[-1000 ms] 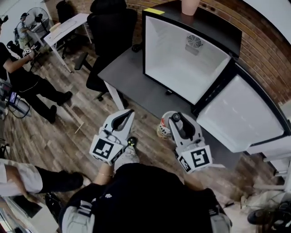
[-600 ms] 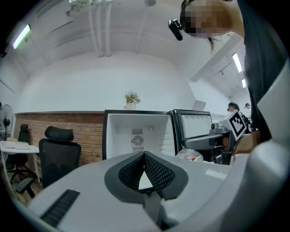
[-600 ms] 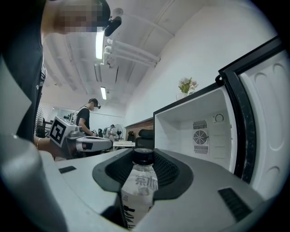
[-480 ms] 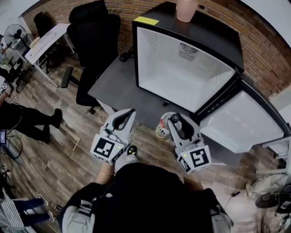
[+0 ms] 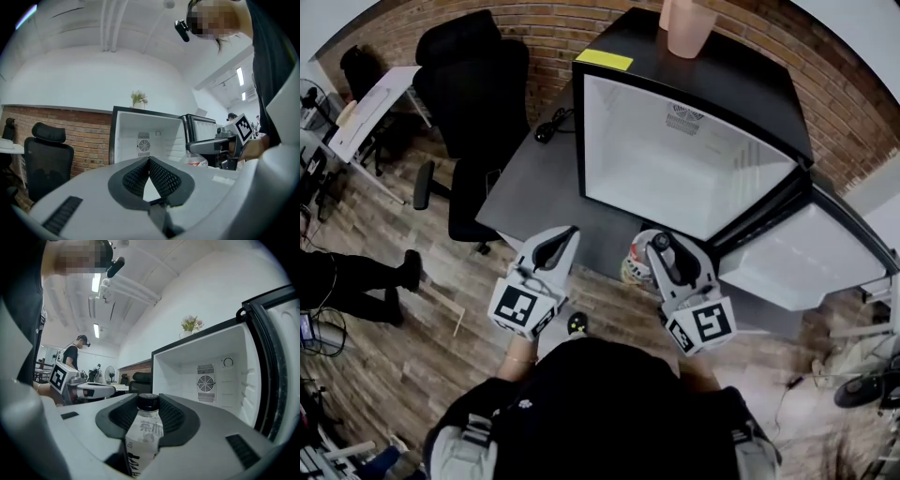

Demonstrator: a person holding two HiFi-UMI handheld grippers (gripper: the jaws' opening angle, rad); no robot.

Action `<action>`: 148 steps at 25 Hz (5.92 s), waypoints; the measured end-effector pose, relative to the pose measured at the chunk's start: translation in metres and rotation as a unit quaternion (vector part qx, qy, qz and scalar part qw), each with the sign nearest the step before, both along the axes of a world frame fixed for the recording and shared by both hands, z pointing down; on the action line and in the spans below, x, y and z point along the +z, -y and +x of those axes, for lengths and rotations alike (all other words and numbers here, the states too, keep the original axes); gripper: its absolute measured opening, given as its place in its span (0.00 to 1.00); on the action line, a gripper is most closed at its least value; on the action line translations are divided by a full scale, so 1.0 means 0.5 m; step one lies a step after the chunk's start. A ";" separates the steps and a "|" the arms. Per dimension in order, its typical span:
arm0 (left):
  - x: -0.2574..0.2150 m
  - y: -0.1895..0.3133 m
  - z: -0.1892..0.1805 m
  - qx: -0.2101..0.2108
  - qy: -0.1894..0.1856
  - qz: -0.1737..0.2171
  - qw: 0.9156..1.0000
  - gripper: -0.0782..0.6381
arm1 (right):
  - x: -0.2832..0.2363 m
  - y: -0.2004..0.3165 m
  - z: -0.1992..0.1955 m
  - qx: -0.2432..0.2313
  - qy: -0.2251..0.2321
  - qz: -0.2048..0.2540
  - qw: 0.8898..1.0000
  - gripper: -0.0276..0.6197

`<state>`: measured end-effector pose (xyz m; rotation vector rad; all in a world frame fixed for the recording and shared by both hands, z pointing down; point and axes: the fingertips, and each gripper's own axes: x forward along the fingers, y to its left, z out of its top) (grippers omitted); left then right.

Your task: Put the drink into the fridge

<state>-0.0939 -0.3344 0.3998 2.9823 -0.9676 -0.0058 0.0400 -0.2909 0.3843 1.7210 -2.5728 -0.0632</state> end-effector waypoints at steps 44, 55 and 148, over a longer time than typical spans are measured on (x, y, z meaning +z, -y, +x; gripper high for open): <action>-0.014 0.167 -0.049 -0.056 0.012 0.005 0.998 0.10 | 0.028 0.440 0.064 0.009 -0.037 -0.007 0.999 0.25; -0.019 0.163 -0.072 -0.083 0.019 0.008 0.996 0.10 | 0.055 0.499 0.066 0.011 -0.038 -0.021 0.999 0.25; -0.004 0.138 0.149 0.085 -0.007 0.000 0.996 0.10 | 0.002 0.211 0.189 0.105 0.039 0.042 0.993 0.04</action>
